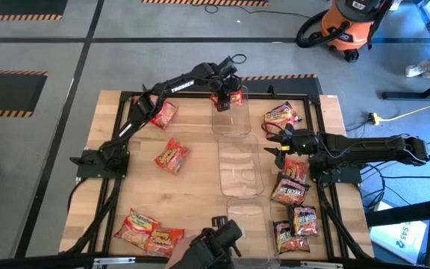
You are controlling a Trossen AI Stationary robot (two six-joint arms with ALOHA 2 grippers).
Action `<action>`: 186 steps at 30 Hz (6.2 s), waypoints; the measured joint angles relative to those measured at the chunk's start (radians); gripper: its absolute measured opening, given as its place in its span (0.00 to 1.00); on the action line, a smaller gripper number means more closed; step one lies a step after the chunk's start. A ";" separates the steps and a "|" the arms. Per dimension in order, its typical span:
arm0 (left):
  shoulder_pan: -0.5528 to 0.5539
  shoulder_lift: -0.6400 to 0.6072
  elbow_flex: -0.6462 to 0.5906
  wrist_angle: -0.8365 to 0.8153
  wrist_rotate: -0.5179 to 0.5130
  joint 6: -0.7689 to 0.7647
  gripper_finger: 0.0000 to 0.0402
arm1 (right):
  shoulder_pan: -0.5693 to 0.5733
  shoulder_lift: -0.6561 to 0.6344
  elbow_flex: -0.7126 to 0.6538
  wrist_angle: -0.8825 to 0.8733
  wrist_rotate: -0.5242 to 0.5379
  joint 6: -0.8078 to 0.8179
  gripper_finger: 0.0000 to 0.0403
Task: Sort Maruchan noodles
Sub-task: Put the red noodle pack into the top transparent bin
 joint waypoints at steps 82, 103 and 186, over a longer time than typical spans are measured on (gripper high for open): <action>-0.130 -0.441 -0.043 -0.305 -0.377 -0.311 0.46 | 0.000 0.000 0.000 -0.001 -0.003 -0.003 0.48; -0.146 -1.160 -1.104 0.038 -0.410 -0.608 0.46 | 0.000 0.000 0.000 0.012 -0.002 -0.016 0.48; 0.504 -0.637 -1.220 0.143 0.280 -0.442 0.36 | 0.000 0.001 0.000 0.026 0.056 -0.023 0.48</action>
